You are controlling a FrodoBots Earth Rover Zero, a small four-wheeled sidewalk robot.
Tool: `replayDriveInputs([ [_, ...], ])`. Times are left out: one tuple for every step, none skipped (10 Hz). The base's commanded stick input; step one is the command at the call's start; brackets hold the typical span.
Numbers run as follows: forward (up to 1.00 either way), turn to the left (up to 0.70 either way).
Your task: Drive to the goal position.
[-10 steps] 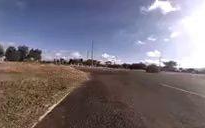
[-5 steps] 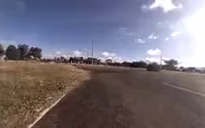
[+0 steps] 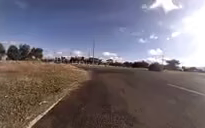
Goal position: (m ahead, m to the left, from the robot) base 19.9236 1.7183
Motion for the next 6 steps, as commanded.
replayDriveInputs([
  [0.45,0.0],
  [0.45,0.0],
  [0.45,-0.27],
  [0.45,-0.27],
  [0.45,-0.27],
  [0.45,-0.27],
])
